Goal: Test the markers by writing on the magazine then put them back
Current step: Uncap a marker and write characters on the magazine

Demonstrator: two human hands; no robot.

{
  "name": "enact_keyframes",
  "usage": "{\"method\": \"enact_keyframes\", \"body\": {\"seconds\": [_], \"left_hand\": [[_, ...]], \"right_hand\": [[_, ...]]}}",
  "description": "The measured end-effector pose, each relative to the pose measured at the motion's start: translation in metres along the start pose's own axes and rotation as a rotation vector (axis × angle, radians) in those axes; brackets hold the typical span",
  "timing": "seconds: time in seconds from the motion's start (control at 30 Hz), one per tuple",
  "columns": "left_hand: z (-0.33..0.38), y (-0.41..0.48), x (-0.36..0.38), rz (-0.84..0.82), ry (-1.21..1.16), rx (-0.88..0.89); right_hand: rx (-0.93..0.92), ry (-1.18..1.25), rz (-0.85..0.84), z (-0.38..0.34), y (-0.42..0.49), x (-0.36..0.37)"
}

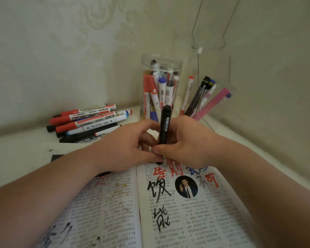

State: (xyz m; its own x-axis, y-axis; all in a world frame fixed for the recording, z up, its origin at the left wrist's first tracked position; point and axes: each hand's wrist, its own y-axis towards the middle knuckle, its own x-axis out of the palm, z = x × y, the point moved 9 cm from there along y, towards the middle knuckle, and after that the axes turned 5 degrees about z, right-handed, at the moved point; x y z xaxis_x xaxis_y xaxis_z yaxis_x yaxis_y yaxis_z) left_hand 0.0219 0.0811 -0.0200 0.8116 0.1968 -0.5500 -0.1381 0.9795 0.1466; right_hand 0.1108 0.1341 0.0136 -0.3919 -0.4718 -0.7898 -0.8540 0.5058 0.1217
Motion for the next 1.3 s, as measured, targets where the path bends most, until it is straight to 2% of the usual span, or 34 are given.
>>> {"method": "enact_keyframes", "body": {"seconds": [0.17,0.3,0.43,0.53,0.67,0.77,0.9,1.0,1.07,1.17,1.3], "left_hand": [[-0.003,0.002,-0.001,0.016,-0.014,0.012],[-0.004,0.004,-0.004,0.031,0.068,0.021],[-0.002,0.004,-0.006,0.027,0.172,0.030],[-0.001,0.004,-0.005,0.017,0.196,0.054],[-0.003,0.005,-0.006,0.025,0.209,0.087],[-0.001,0.005,-0.009,0.054,0.172,0.126],[0.003,0.005,-0.013,0.102,0.154,0.170],[0.007,0.003,-0.024,0.198,0.065,0.185],[0.006,0.001,-0.033,0.253,-0.060,0.181],[0.004,-0.001,-0.039,0.299,-0.128,0.176],[0.004,-0.001,-0.039,0.307,0.006,0.169]], "right_hand": [[-0.033,-0.006,0.059,0.005,-0.001,0.000],[-0.058,-0.089,0.163,0.012,-0.004,-0.011],[-0.230,0.262,0.480,0.005,-0.012,-0.040],[-0.327,0.392,0.651,0.002,-0.021,-0.054],[-0.452,0.345,0.769,-0.006,-0.025,-0.057],[-0.499,0.336,0.739,-0.009,-0.023,-0.052],[-0.493,0.177,0.698,-0.018,-0.020,-0.045],[-0.461,0.272,0.728,-0.028,-0.013,-0.062],[-0.411,0.380,0.831,-0.037,-0.009,-0.094],[-0.426,0.314,1.031,-0.064,-0.009,-0.155],[-0.343,0.197,1.060,-0.079,0.025,-0.190]]}}
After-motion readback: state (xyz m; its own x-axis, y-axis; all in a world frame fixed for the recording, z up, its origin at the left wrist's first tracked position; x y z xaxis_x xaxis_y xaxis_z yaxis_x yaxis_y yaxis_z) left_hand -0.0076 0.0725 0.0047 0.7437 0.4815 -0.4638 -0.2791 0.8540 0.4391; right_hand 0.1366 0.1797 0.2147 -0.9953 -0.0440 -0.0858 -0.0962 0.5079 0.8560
